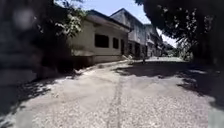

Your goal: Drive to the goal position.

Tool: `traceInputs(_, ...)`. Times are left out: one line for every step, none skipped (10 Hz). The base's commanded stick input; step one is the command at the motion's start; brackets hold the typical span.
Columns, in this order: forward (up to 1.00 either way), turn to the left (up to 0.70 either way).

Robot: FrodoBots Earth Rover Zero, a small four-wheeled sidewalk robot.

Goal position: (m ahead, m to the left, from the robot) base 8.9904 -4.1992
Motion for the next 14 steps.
traceInputs(0.85, -0.20)
traceInputs(0.85, -0.34)
traceInputs(0.85, -0.34)
traceInputs(0.85, -0.34)
traceInputs(0.85, -0.34)
traceInputs(0.85, -0.34)
traceInputs(0.85, -0.34)
traceInputs(0.85, -0.34)
traceInputs(0.85, 0.00)
traceInputs(0.85, 0.00)
traceInputs(0.85, 0.00)
traceInputs(0.85, 0.00)
traceInputs(0.85, 0.00)
traceInputs(0.85, 0.00)
